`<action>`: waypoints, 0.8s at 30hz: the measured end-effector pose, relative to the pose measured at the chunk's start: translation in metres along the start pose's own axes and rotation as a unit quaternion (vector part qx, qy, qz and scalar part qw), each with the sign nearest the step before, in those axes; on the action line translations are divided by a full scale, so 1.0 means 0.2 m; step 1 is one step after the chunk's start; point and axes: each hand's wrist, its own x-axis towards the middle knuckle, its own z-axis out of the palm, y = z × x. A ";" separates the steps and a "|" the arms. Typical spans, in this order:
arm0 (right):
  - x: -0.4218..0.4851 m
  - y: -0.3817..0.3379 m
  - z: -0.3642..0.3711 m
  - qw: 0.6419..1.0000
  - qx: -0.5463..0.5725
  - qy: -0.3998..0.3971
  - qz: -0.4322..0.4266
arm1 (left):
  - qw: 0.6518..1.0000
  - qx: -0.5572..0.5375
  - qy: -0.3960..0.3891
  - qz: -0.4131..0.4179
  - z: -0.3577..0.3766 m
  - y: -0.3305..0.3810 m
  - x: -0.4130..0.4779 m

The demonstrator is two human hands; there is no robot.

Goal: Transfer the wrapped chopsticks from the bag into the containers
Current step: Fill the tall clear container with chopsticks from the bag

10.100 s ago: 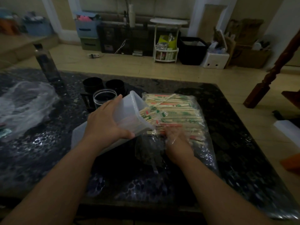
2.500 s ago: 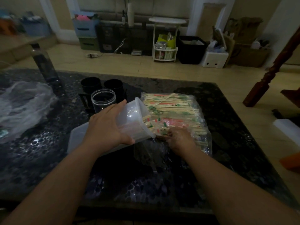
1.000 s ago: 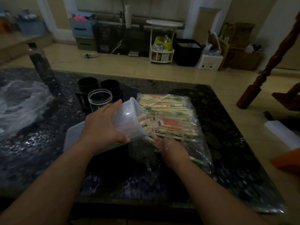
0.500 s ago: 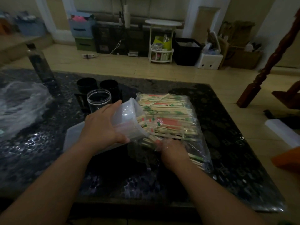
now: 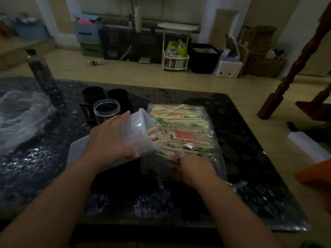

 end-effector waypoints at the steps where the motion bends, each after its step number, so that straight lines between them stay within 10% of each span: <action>1: -0.01 0.00 -0.03 1.000 0.001 -0.010 0.005 | 1.000 0.001 0.000 0.003 0.00 0.00 0.00; 8: -0.13 -0.02 -0.26 0.999 -0.032 -0.007 -0.034 | 1.000 -0.008 0.001 -0.010 -0.02 0.00 -0.02; 14: -0.19 -0.11 -0.44 0.979 -0.043 0.147 -0.132 | 1.000 -0.021 -0.015 -0.004 -0.03 0.03 -0.03; 24: -0.14 0.00 -0.34 0.814 0.034 0.554 -0.174 | 0.998 0.039 -0.037 0.016 0.00 -0.04 -0.01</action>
